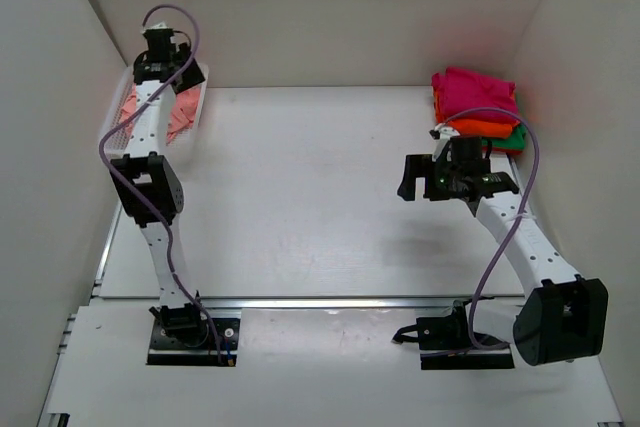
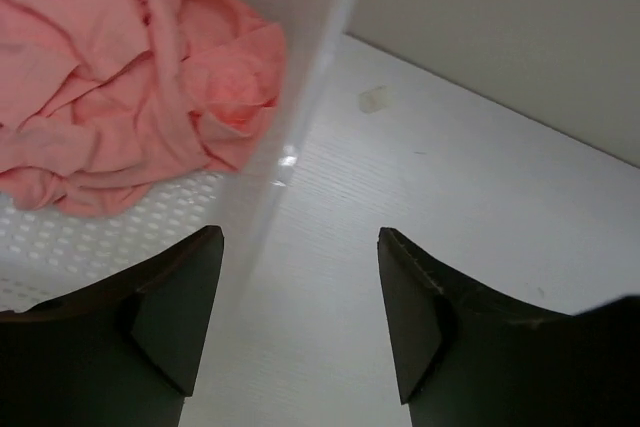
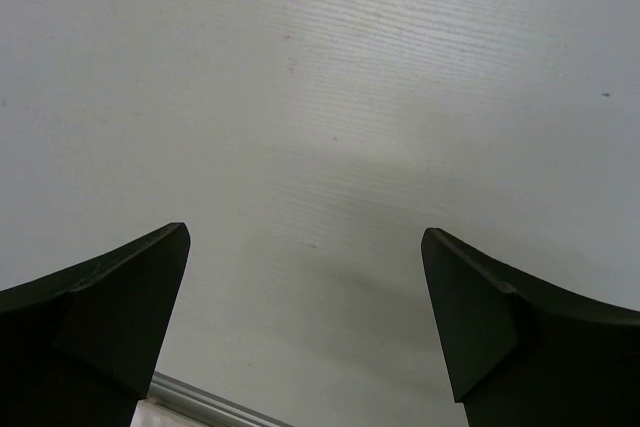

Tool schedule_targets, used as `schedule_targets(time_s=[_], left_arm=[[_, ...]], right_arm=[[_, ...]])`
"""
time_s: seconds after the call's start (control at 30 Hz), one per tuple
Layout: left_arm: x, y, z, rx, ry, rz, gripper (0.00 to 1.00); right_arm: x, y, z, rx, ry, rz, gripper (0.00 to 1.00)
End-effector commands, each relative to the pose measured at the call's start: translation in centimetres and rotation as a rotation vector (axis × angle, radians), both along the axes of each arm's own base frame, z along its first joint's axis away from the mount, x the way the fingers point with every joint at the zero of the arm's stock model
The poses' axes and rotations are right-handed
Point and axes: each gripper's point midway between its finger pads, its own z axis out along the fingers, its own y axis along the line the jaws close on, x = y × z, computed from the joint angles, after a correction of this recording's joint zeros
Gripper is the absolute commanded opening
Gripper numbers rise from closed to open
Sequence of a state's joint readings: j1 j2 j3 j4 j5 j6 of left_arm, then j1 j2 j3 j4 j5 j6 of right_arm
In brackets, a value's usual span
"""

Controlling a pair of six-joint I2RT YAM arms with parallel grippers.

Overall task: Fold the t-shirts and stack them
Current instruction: Grab crumpled tshirt from bin with the left arm

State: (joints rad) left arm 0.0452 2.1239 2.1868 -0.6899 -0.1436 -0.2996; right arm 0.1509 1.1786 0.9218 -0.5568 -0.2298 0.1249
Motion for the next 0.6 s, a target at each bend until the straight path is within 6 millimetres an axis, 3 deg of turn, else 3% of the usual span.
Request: schedule_targets(time_s=[0.0, 0.03, 0.07, 0.17, 0.33, 0.37, 0.4, 0.47, 0.57], left_arm=[[0.3, 7.2, -3.9, -0.134, 0.08, 0.166, 0.76], [1.0, 7.7, -3.2, -0.15, 0.046, 0.178, 0.78], [1.2, 8.9, -4.4, -0.151, 0.058, 0.208, 0.81], [2.3, 12.5, -4.4, -0.067, 0.0, 0.31, 0.84], [2.9, 14.7, -8.9, 0.069, 0.054, 0.4, 0.85], [2.9, 15.1, -9.1, 0.065, 0.062, 0.408, 0.86], [2.8, 15.0, -11.8, 0.056, 0.122, 0.4, 0.87], [3.2, 15.1, -15.3, 0.006, 0.176, 0.382, 0.86], [2.5, 13.8, -19.3, -0.06, 0.263, 0.345, 0.85]], right_arm=[[2.3, 0.2, 2.1, -0.001, -0.089, 0.024, 0.99], [2.4, 0.2, 2.4, -0.003, -0.098, 0.027, 1.0], [2.5, 0.5, 2.3, -0.005, -0.094, 0.042, 0.99], [2.8, 0.7, 1.6, -0.007, -0.076, 0.047, 0.99], [3.1, 1.5, 0.2, 0.023, -0.029, 0.063, 0.99], [3.2, 1.6, -0.2, 0.026, -0.019, 0.067, 0.99], [3.3, 1.4, -0.4, 0.025, -0.015, 0.06, 0.99], [3.6, 1.6, -0.1, 0.035, -0.018, 0.061, 0.99], [4.1, 1.5, 0.0, 0.038, -0.011, 0.056, 0.99]])
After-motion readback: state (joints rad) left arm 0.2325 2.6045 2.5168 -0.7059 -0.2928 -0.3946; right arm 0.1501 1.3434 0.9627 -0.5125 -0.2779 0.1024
